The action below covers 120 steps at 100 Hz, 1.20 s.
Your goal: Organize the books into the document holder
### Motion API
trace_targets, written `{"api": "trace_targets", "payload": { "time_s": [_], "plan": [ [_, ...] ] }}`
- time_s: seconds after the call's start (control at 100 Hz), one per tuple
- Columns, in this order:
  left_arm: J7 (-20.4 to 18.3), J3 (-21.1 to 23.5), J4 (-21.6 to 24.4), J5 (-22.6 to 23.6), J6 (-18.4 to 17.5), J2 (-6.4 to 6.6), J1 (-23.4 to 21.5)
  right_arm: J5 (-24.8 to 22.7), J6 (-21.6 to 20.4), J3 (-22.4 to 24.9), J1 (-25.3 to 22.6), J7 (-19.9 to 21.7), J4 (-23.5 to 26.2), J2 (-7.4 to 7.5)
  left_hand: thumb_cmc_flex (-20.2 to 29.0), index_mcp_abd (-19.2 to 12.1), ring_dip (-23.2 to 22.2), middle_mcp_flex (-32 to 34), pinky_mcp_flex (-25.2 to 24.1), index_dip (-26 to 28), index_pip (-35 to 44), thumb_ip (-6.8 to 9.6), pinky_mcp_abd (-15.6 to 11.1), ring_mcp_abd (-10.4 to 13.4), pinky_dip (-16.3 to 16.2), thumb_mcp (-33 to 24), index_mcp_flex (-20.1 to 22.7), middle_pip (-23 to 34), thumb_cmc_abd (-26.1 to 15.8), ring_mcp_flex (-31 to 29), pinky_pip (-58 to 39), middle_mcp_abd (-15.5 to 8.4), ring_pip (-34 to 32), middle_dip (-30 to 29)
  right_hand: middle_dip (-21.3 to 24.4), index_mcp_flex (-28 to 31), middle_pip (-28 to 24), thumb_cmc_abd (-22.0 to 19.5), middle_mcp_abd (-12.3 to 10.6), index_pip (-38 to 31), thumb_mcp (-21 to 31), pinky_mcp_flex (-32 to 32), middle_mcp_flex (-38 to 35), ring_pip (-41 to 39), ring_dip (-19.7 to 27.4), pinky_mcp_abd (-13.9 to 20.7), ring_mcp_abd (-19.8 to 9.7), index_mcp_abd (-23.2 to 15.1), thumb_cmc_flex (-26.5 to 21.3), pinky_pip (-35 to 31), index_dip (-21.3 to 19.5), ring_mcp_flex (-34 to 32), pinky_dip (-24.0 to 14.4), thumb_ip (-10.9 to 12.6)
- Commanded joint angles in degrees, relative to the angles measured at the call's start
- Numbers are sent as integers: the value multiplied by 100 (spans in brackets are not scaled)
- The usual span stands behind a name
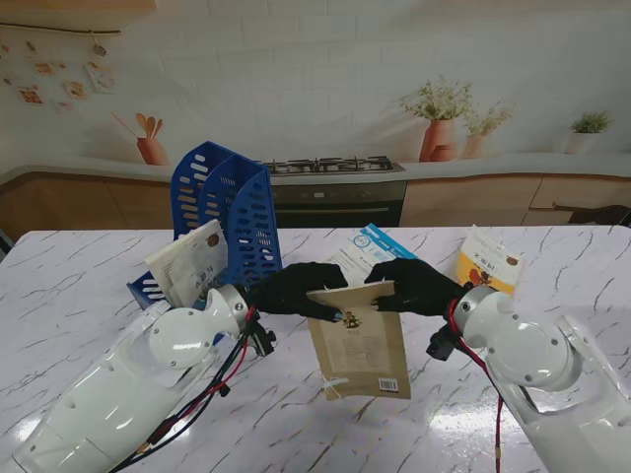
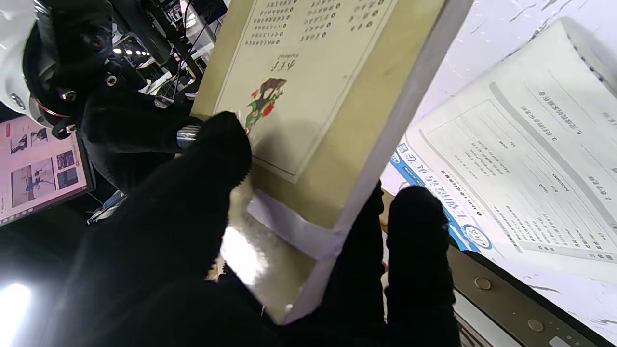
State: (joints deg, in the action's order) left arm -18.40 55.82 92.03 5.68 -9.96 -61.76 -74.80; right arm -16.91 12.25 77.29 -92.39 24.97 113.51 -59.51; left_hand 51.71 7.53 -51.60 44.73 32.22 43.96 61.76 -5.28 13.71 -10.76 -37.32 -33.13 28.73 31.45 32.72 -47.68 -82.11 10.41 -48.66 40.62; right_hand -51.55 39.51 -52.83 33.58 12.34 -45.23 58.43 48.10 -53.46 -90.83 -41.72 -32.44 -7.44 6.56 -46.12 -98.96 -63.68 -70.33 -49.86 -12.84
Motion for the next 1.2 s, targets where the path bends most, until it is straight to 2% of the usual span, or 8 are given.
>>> {"api": "trace_targets", "payload": {
  "time_s": [0.0, 0.17, 0.58, 0.76, 0.87, 0.93, 1.04, 1.19],
  "plan": [
    [31, -59, -54, -34, -154, -96, 5, 2, 2, -29, 7, 15, 34, -27, 370, -464, -278, 605, 964, 278, 965, -167, -597, 382, 328, 30, 196, -126, 245, -596, -1150, -196, -716, 571, -369, 1934, -1279, -1486, -768, -1782, 1004, 24, -369, -271, -92, 1559, -674, -1965, -1154, -410, -1079, -4, -134, 251],
    [-58, -117, -126, -328, -165, -112, 33, -55, -16, -50, 16, 16, 23, -24, 370, -158, 5, 1796, 2824, 1095, 1660, 27, -1505, 718, 1233, -1694, 470, -1407, 541, -1945, -1717, 16, -951, 215, -367, 1884, -1267, -1528, -808, -1798, 946, -84, -340, -263, -109, 1571, -670, -1979, -1143, -353, -1038, 43, -217, 263],
    [180, -214, -232, -745, -114, -235, -79, -129, -233, -35, -67, -209, 21, -66, 879, -416, 427, 1997, 3000, 3091, 1454, 371, -1973, 1035, 489, -2878, 764, 248, 362, -2517, -2775, -679, -2150, 1221, -258, 1673, -747, -1617, -1077, -1486, 771, -576, -249, 350, -76, 1501, -411, -1968, -1092, 43, -681, 351, -373, 306],
    [187, -140, -174, -1059, 24, -274, -199, 90, -198, 52, -124, -204, 47, -76, 878, -449, 490, 2014, 3003, 3218, 1480, 403, -1894, 1040, 468, -2952, 845, 358, 275, -2518, -2841, -766, -2280, 1303, 481, 1051, 343, -1402, -883, -119, 525, -1109, 82, 1431, 128, 1397, -5, -1424, -942, 500, 471, 808, -242, 219],
    [152, -52, -81, -1232, 138, -281, -282, 293, -217, 149, -148, 24, 44, -36, 930, -403, 527, 2035, 2993, 3251, 1479, 381, -1806, 1014, 515, -2977, 876, 352, 359, -2514, -2785, -600, -2306, 1336, 1228, -380, 1763, -1024, -635, -120, -867, -1682, 636, 3095, 569, 1217, 602, -1029, -282, 1009, 2797, 1451, -174, 176],
    [82, 9, -13, -1293, 195, -264, -327, 391, -237, 194, -173, 63, 31, -32, 884, -440, 554, 2035, 2992, 3256, 1472, 375, -1806, 1064, 551, -2973, 864, 352, 270, -2514, -2754, -779, -2297, 1345, 1919, -741, 2106, -1035, -623, 247, -1493, -2006, 1014, 4011, 851, 1016, 856, -770, 141, 1434, 3233, 1730, -44, 220],
    [111, 95, 74, -1246, 264, -258, -400, 468, -201, 255, -254, -140, 26, -86, 937, -409, 567, 2051, 2993, 3260, 1474, 365, -1771, 1020, 576, -2983, 885, 338, 360, -2514, -2779, -582, -2317, 1354, 2416, -535, 2529, -1522, -566, 2233, -2320, -2637, 1397, 5401, 1201, 677, 1155, -433, 892, 2277, 2319, 2163, 309, 812],
    [150, 281, 215, -1253, 407, -256, -519, 421, -149, 319, -439, -975, 41, -265, 937, -408, 577, 2043, 2987, 3259, 1468, 352, -1742, 1021, 596, -2982, 880, 325, 362, -2511, -2774, -583, -2315, 1362, 2502, -531, 2707, -1485, -582, 2392, -2859, -3003, 1503, 6067, 1381, 568, 1234, -446, 1195, 2751, 2239, 2399, 507, 804]
  ]
}}
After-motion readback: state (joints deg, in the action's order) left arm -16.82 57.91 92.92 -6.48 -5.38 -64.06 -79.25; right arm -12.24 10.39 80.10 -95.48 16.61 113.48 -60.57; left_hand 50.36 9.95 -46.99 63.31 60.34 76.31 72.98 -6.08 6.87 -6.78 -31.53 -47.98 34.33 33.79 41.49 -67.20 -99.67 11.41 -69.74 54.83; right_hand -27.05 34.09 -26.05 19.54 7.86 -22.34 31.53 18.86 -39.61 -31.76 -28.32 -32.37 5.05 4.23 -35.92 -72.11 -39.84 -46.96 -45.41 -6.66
